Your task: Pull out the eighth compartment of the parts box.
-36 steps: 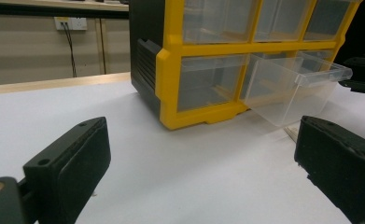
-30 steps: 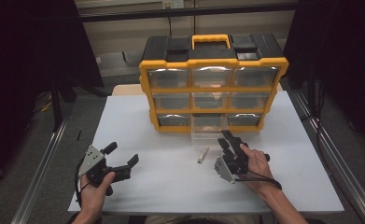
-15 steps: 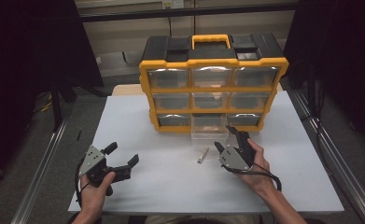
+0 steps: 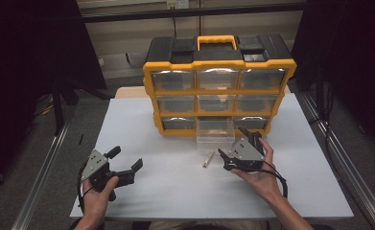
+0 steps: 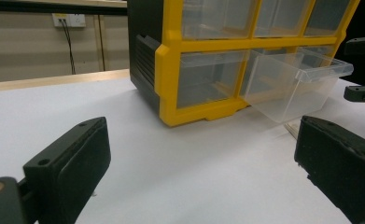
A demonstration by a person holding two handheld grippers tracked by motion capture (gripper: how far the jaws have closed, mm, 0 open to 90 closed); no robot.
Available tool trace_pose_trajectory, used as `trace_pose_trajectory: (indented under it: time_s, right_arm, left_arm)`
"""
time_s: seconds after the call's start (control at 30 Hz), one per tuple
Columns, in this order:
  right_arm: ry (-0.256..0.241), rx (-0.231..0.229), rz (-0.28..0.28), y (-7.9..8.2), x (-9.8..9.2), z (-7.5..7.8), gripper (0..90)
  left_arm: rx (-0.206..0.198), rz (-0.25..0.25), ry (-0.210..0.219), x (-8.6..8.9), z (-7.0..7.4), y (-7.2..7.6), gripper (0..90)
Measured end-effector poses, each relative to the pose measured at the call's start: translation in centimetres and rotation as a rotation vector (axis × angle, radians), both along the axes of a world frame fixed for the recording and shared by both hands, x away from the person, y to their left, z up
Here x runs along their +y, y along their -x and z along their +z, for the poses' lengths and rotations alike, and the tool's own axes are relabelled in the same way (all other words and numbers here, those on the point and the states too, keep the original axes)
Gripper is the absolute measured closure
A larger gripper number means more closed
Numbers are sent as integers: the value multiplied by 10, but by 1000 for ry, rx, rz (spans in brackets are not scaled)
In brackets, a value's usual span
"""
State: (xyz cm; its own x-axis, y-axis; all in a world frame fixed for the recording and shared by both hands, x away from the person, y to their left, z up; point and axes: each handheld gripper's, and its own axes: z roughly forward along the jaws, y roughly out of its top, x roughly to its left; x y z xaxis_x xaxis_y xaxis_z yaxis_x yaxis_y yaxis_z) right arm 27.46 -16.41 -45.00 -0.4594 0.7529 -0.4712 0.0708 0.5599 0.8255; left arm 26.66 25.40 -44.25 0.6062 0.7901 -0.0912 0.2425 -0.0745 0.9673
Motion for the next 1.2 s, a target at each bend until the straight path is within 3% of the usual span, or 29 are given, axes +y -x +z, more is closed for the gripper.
trace_pose_trajectory:
  time_s: [0.1,0.3,0.47,0.73,0.8,0.9,1.1,1.2]
  right_arm:
    - [-51,31,8,-1,0,0,59]
    - [-236,123,25,-4,-5,2,43]
    - [-331,180,39,-5,-12,6,32]
    - [-396,215,54,-1,-21,10,10]
    - [-414,222,45,2,-23,11,10]
    - [-444,238,34,4,-27,11,15]
    - [-455,267,54,10,-37,8,15]
    - [-460,269,37,12,-42,9,18]
  left_arm:
    - [-2,7,-11,0,0,0,36]
    - [13,4,11,-1,-1,-1,36]
    - [18,3,16,-1,-1,-1,36]
    - [19,4,21,-2,-2,-1,36]
    - [22,15,-3,-1,-2,-1,37]
    - [34,22,15,-1,-2,-2,39]
    - [24,23,30,1,-2,-1,36]
    - [22,22,8,3,-1,0,36]
